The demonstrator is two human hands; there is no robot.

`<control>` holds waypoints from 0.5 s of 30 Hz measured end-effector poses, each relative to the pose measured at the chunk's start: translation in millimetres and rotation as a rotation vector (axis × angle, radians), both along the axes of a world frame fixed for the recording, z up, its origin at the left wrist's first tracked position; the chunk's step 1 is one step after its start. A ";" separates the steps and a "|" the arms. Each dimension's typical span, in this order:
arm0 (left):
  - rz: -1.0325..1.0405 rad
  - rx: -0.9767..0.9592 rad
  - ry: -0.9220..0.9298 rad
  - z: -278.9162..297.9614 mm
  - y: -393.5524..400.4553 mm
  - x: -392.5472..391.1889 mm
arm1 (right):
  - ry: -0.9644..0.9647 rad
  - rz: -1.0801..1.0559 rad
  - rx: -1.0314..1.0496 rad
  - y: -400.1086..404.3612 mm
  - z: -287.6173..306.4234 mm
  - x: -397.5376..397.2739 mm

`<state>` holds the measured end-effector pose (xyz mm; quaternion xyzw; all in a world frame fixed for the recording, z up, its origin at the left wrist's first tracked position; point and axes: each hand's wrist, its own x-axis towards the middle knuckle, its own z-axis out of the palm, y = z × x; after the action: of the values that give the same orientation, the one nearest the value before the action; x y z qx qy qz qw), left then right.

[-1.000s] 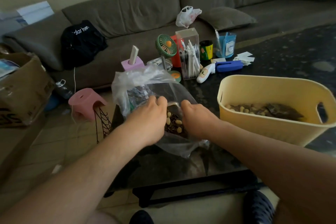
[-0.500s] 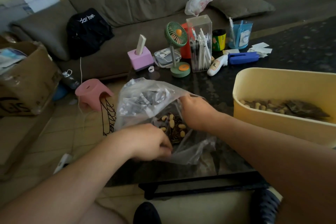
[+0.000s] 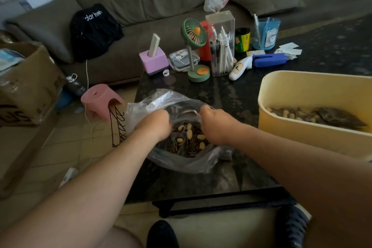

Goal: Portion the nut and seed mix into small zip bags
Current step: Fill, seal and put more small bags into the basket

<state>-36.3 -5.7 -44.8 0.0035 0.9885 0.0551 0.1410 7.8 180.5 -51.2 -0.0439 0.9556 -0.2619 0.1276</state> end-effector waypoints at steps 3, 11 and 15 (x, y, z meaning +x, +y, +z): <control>0.034 0.124 0.004 13.2 5.5 1.7 | 0.022 0.024 -0.025 1.7 -1.3 0.4; 0.008 0.417 0.015 28.9 9.7 0.1 | 0.003 0.021 -0.071 10.4 -0.2 12.6; -0.047 0.414 0.105 18.2 -6.6 1.3 | 0.034 -0.015 -0.088 18.8 0.8 16.5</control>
<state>-35.1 -12.3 -26.6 0.0582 0.9617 0.2535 0.0868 24.3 199.2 -50.4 -0.0467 0.9456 -0.3037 0.1073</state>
